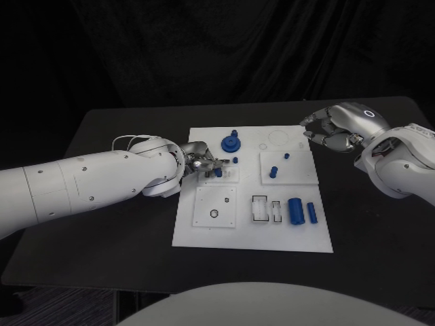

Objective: Assemble the parts on the task board

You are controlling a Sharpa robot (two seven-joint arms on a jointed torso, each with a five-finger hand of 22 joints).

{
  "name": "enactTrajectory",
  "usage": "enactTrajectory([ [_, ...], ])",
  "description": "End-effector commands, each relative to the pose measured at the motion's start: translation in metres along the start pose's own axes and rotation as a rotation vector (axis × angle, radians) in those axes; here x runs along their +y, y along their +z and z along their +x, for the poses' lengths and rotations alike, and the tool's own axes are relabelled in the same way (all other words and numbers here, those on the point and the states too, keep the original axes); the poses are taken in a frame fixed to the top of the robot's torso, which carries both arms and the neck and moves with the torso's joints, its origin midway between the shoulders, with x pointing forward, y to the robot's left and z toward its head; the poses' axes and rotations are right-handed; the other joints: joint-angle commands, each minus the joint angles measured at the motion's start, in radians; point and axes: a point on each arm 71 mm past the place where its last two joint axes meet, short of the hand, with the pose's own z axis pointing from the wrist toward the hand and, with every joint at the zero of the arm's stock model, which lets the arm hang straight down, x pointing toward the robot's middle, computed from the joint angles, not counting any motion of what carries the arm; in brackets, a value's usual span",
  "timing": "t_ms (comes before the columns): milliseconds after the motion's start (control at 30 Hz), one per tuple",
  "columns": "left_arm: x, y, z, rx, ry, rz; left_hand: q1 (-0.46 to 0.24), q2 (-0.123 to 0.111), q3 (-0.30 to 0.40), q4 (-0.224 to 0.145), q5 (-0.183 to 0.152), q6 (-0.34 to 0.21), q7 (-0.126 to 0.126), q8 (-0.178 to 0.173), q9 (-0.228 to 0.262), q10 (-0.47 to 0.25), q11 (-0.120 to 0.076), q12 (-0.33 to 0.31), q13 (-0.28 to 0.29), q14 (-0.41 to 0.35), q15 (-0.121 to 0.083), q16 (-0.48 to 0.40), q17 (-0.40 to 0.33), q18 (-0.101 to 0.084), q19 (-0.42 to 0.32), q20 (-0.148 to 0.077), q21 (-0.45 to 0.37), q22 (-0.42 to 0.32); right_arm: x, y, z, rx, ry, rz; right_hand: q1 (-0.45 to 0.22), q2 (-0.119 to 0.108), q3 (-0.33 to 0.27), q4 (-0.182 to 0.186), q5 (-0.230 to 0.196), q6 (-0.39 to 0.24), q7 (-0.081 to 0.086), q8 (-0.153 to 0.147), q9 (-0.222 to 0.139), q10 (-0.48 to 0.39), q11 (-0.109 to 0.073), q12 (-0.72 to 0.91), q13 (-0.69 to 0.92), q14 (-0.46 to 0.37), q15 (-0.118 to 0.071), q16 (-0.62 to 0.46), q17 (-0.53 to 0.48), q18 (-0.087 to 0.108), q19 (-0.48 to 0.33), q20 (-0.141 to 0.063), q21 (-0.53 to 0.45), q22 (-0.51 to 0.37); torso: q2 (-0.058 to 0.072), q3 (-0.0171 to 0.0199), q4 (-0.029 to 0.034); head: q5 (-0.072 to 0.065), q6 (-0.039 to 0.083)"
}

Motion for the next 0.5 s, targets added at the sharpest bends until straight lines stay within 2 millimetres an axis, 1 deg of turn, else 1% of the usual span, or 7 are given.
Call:
enactTrajectory([
  [33,0.0024,0.0006,0.0073,0.031,0.0,0.003,0.007,0.015,-0.012,0.0,0.024,-0.001,-0.007,0.012,0.023,0.106,-0.01,0.0,0.262,0.104,-0.011,0.003,0.263,-0.014,0.004,-0.004,-0.004,0.161,-0.0019,-0.0007,0.0015,0.009,0.008,0.023,0.002,0.007,0.006,-0.002,0.003,0.005,-0.002,-0.003,-0.001,0.106,0.004,0.003,0.263,0.103,0.007,-0.005,0.257,-0.006,0.019,0.004,-0.006,0.2,0.0,0.0002,-0.0002,0.002,0.0],
  [133,0.0029,0.0006,0.0073,0.032,0.0,0.0,0.016,0.021,-0.022,-0.001,0.046,0.004,-0.011,0.026,0.048,0.106,-0.014,0.0,0.262,0.104,-0.013,0.003,0.263,-0.014,0.004,-0.006,-0.005,0.163,-0.0019,-0.0006,0.0017,0.011,0.009,0.024,0.001,0.008,0.008,-0.002,0.005,0.005,-0.002,-0.004,-0.001,0.106,0.004,0.003,0.263,0.103,0.007,-0.006,0.256,-0.006,0.018,0.004,-0.007,0.199,0.0,0.0,-0.0005,0.003,0.0],
  [233,0.0034,0.0006,0.0074,0.033,0.0,-0.006,0.024,0.022,-0.026,-0.001,0.059,0.005,-0.013,0.032,0.059,0.106,-0.016,0.0,0.262,0.104,-0.015,0.003,0.263,-0.014,0.005,-0.007,-0.005,0.163,-0.0019,-0.0007,0.0018,0.013,0.009,0.025,0.001,0.008,0.008,-0.002,0.005,0.005,-0.002,-0.004,-0.001,0.106,0.004,0.003,0.263,0.103,0.007,-0.006,0.256,-0.006,0.018,0.004,-0.007,0.199,0.001,0.0,-0.0005,0.004,0.0],
  [267,0.0035,0.0006,0.0074,0.034,0.001,-0.008,0.024,0.022,-0.026,-0.001,0.059,0.005,-0.013,0.032,0.059,0.106,-0.016,0.0,0.262,0.104,-0.015,0.003,0.263,-0.014,0.005,-0.007,-0.005,0.163,-0.002,-0.0007,0.0019,0.013,0.009,0.025,0.001,0.008,0.008,-0.002,0.005,0.005,-0.002,-0.004,-0.001,0.106,0.004,0.003,0.263,0.103,0.007,-0.006,0.256,-0.006,0.018,0.004,-0.007,0.199,0.001,0.0,-0.0005,0.005,0.0],
  [333,0.0038,0.0006,0.0076,0.036,0.001,-0.012,0.044,0.02,-0.029,-0.003,0.083,0.003,-0.015,0.038,0.073,0.106,-0.018,0.0,0.262,0.104,-0.017,0.003,0.263,-0.014,0.005,-0.009,-0.006,0.164,-0.0021,-0.0008,0.0019,0.014,0.009,0.026,0.001,0.008,0.008,-0.002,0.005,0.005,-0.002,-0.004,-0.001,0.106,0.004,0.003,0.263,0.103,0.007,-0.006,0.256,-0.006,0.018,0.004,-0.007,0.199,0.0,-0.0002,0.0,0.006,0.0],
  [400,0.004,0.0006,0.0078,0.039,0.003,-0.014,0.056,0.019,-0.029,-0.004,0.096,0.001,-0.016,0.04,0.078,0.106,-0.019,0.0,0.262,0.104,-0.018,0.003,0.263,-0.014,0.005,-0.01,-0.007,0.165,-0.0022,-0.001,0.002,0.016,0.009,0.027,0.001,0.008,0.008,-0.002,0.005,0.005,-0.002,-0.004,-0.001,0.106,0.004,0.003,0.263,0.103,0.007,-0.006,0.256,-0.006,0.018,0.004,-0.007,0.199,0.0,-0.0002,0.0003,0.006,0.0],
  [500,0.004,0.0006,0.0082,0.043,0.004,-0.015,0.07,0.017,-0.028,-0.005,0.107,-0.001,-0.017,0.042,0.08,0.106,-0.02,0.0,0.262,0.104,-0.019,0.003,0.263,-0.014,0.004,-0.011,-0.008,0.165,-0.0023,-0.0012,0.002,0.017,0.01,0.027,0.001,0.008,0.008,-0.002,0.005,0.005,-0.002,-0.004,-0.001,0.106,0.004,0.003,0.263,0.103,0.007,-0.006,0.256,-0.006,0.018,0.004,-0.007,0.199,0.0,0.0,-0.0001,0.005,0.0],
])
